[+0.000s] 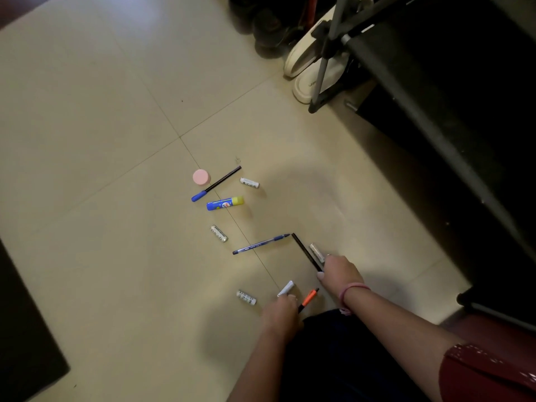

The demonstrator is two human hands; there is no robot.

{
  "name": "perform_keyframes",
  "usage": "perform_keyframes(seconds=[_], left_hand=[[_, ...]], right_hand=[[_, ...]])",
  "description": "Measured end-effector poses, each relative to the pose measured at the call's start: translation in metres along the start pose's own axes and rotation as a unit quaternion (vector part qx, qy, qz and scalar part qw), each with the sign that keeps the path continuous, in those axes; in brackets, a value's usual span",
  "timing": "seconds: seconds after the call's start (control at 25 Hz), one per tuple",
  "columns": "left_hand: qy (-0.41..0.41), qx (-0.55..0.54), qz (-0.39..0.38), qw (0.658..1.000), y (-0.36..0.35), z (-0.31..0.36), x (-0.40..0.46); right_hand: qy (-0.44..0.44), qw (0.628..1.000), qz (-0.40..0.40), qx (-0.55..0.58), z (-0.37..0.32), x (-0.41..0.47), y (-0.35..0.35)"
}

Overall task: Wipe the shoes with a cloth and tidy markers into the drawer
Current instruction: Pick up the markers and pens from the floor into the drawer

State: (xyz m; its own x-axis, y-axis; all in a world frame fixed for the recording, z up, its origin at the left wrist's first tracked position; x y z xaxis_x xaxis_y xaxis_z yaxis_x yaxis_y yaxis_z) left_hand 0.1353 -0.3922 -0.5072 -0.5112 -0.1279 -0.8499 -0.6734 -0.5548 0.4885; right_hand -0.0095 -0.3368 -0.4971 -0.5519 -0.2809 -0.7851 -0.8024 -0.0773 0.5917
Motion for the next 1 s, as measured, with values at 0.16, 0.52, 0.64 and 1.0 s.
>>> perform_keyframes(seconds=[0.16,0.52,0.64,1.0], left_hand=[[-0.098,-0.110,0.096,0.985,0.055,-0.008,-0.008],[0.067,0.097,0.212,0.970,0.136,-0.095,0.033],[-0.008,0.175,0.223,0.959,0.138,-0.077,0.033],[0.212,-0.143,0.379,0.890,0.234,-0.225,0.000]], right_hand=[[0.020,0.996,-0.074,0.051,0.009,-0.002,-0.006],[0.044,0.996,-0.048,0.068,0.014,-0.002,0.004],[0.033,0.997,-0.053,0.052,0.014,0.003,0.000],[0.025,0.997,-0.066,0.029,0.013,0.011,-0.004]])
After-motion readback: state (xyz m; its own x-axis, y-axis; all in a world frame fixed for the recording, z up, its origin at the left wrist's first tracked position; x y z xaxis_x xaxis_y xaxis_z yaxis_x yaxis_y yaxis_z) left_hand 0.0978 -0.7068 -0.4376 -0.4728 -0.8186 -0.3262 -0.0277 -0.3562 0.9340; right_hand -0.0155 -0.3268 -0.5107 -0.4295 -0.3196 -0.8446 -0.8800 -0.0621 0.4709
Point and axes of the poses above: each hand's wrist, its own x-axis towards the middle knuckle, its own y-axis out of the back of the hand, z = x × y, the point moved 10 cm from there along x, towards the middle knuckle, and after that the axes turned 7 degrees about x, right-handed, at the moved point
